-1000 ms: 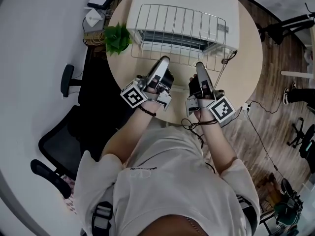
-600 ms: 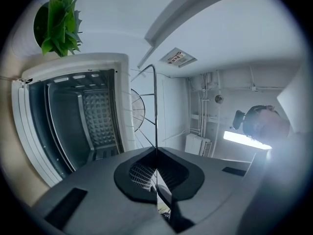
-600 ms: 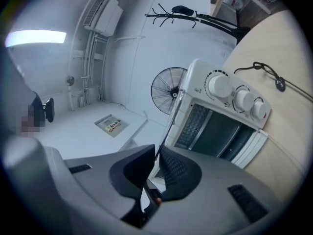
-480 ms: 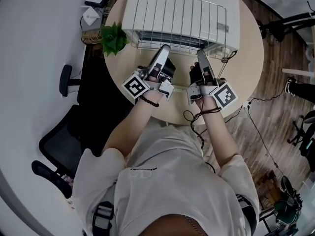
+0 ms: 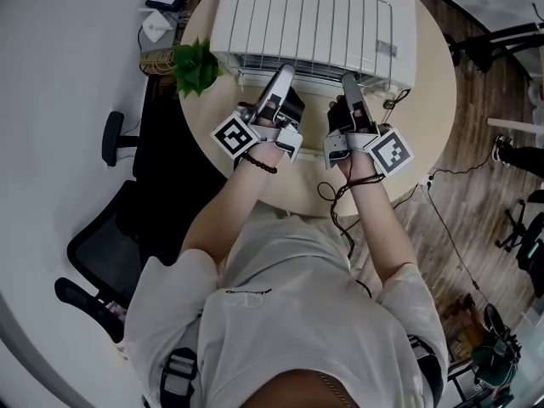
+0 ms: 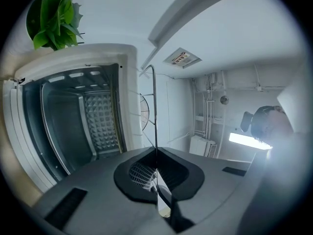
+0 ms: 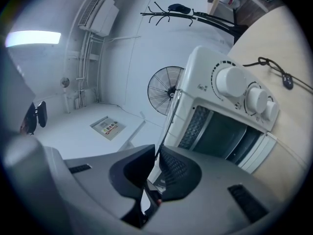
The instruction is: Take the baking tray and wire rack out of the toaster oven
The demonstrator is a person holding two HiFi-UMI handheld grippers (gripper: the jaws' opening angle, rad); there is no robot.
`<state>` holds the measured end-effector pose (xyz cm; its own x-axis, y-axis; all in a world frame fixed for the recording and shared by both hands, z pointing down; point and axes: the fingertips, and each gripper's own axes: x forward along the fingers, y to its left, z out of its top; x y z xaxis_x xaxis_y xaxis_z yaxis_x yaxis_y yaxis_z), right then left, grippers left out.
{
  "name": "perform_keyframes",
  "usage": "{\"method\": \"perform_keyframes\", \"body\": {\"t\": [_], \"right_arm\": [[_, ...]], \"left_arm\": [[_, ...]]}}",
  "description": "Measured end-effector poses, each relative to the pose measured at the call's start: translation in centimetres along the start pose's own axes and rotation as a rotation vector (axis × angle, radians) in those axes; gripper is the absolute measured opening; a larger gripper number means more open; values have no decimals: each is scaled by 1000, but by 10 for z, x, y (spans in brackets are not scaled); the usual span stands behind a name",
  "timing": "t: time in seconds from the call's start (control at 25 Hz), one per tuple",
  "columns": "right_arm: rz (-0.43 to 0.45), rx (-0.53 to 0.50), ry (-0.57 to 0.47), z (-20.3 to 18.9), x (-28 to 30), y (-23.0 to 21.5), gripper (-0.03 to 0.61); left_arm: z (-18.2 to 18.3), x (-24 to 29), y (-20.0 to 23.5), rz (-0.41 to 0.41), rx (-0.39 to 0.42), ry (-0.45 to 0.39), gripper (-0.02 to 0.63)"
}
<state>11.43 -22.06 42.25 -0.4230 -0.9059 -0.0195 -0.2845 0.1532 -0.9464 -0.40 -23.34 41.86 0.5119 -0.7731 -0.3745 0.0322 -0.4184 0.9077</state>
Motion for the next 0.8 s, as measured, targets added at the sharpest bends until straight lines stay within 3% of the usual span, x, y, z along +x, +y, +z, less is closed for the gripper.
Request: {"method": "perform_keyframes", "body": {"t": [0.8], "right_arm": [[-4,45,-27,4,11,-2,42]], "left_arm": [[9,13,7,36,-38,-47,10]]}}
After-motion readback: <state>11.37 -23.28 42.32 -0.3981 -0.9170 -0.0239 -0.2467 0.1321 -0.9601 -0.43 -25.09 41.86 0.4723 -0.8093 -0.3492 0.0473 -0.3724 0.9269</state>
